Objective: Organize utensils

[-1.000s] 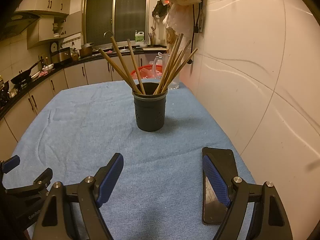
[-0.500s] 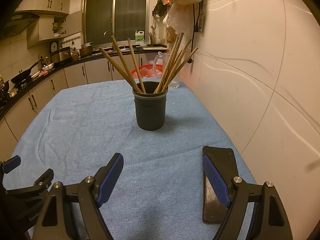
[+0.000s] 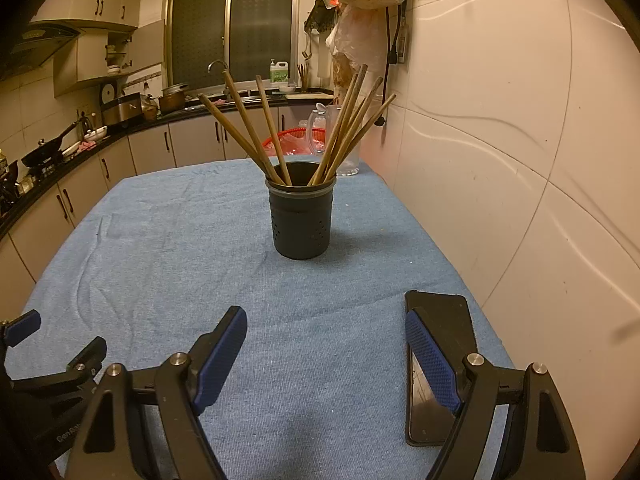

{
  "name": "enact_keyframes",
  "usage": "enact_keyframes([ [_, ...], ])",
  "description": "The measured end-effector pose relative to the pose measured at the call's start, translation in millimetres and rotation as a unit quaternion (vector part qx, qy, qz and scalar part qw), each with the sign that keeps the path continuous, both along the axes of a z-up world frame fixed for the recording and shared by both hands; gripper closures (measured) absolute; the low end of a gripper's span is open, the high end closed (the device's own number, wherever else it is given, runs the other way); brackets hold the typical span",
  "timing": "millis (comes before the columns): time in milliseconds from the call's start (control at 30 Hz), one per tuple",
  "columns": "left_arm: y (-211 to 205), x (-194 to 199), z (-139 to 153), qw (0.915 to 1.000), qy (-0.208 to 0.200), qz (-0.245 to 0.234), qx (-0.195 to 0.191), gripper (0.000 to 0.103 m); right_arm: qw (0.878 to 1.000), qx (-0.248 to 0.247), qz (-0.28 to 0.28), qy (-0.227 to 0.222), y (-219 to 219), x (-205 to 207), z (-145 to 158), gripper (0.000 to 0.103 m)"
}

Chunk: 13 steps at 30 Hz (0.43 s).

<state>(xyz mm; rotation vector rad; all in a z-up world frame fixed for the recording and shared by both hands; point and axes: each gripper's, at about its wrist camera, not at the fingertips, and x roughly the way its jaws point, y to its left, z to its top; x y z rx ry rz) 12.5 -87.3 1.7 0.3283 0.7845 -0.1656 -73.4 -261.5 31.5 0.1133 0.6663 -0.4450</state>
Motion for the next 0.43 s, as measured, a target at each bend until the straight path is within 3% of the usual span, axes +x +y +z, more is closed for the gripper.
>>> enact_keyframes([
  [433,14,10,0,0.9998,0.005,0.014,-0.012,0.014,1.000,0.007,0.009,0.016,3,10,-7,0.019],
])
